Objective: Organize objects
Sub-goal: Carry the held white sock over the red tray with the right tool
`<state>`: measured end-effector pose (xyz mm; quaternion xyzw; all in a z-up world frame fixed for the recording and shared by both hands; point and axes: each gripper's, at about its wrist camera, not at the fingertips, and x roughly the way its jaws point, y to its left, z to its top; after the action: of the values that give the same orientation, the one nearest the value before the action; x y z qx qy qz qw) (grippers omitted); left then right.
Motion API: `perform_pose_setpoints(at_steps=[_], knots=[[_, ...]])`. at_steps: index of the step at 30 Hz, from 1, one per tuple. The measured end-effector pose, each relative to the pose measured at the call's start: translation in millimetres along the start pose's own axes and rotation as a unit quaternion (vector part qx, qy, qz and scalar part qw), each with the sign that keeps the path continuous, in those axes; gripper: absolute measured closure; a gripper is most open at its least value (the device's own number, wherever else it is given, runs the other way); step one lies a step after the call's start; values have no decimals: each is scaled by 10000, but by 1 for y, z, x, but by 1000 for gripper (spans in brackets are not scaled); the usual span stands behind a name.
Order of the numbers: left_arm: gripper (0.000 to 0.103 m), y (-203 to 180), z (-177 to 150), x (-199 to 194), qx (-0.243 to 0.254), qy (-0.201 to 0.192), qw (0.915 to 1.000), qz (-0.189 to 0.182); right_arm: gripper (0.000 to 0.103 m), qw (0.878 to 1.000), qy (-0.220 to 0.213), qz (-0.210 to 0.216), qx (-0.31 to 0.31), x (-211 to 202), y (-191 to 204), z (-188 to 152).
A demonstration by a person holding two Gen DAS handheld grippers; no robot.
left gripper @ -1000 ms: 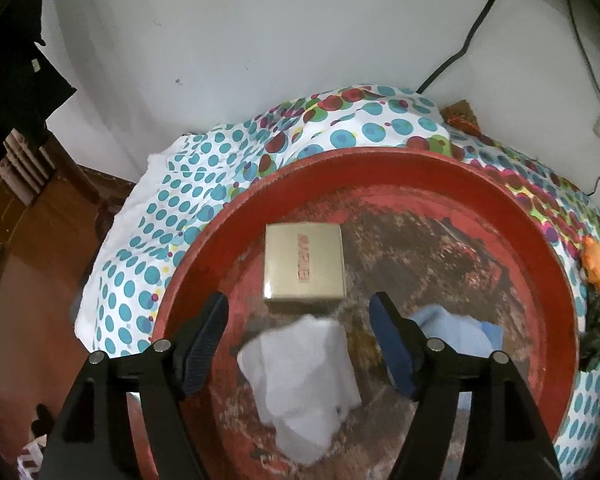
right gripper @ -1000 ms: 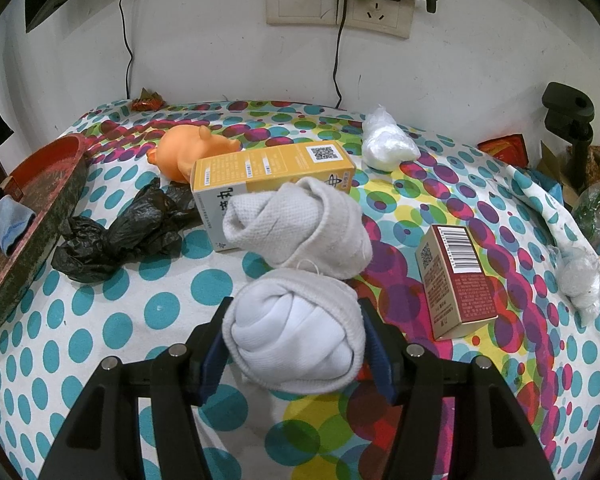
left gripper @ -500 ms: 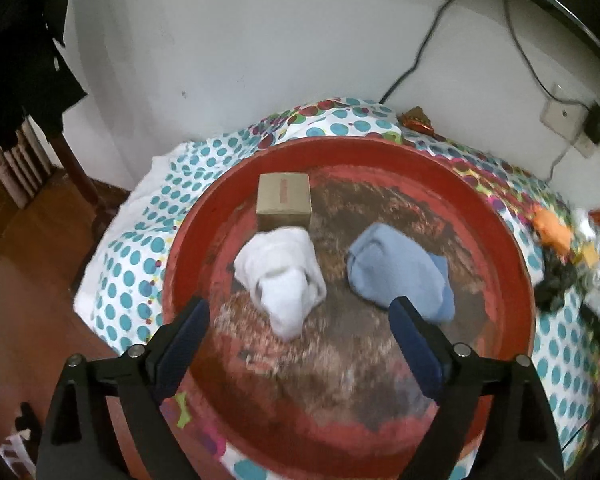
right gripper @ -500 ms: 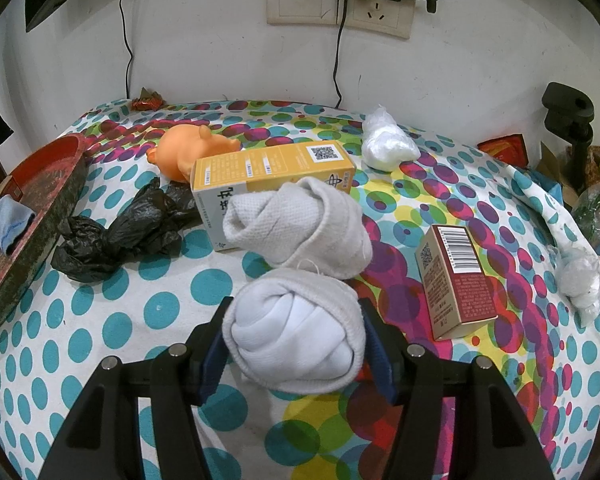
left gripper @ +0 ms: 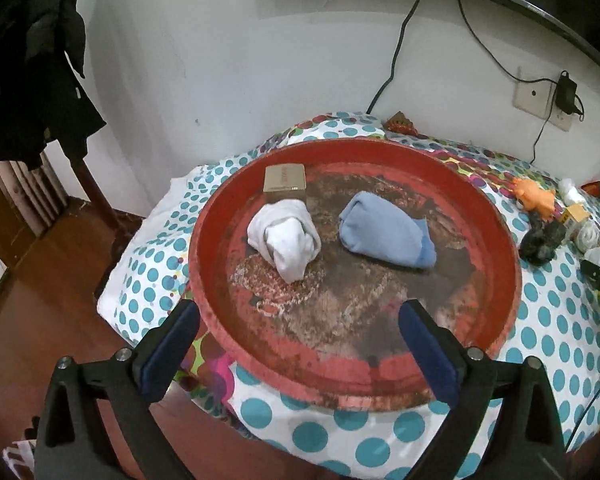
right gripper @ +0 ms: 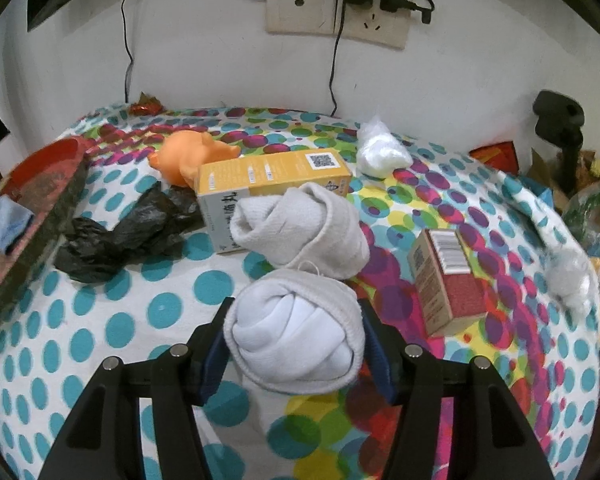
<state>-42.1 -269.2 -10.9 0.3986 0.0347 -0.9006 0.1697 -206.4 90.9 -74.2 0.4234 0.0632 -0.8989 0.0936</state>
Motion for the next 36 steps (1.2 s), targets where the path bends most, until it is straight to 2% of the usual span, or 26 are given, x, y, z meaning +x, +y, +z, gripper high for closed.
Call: perform_pose_setpoints(at_steps=[10,12,17,22,29,36], knots=[[2,20,-10,1,-181,39,9998,10,43,9995,-93,307,12,-27,29,-4],[2,24,-10,0,-235,15,9997,-86,43,9990,-90,442,-40,-32,42,-1],[1,33,-10,-2,-353,-53,9993,-146,43,9964,-248,729,-357,-50,84,12],[1,37,-11,-4,-196,-99,9997,129,43,9913,-319,1044,-728,-60,130,23],[1,54,-12,-1,-427,-11,9990,137,43,9826,-271,1448,-1127,-62,195,31],[1,66,-14,1,-496,6,9981,353,43,9743,-124,1629,-1552,-57,243,26]])
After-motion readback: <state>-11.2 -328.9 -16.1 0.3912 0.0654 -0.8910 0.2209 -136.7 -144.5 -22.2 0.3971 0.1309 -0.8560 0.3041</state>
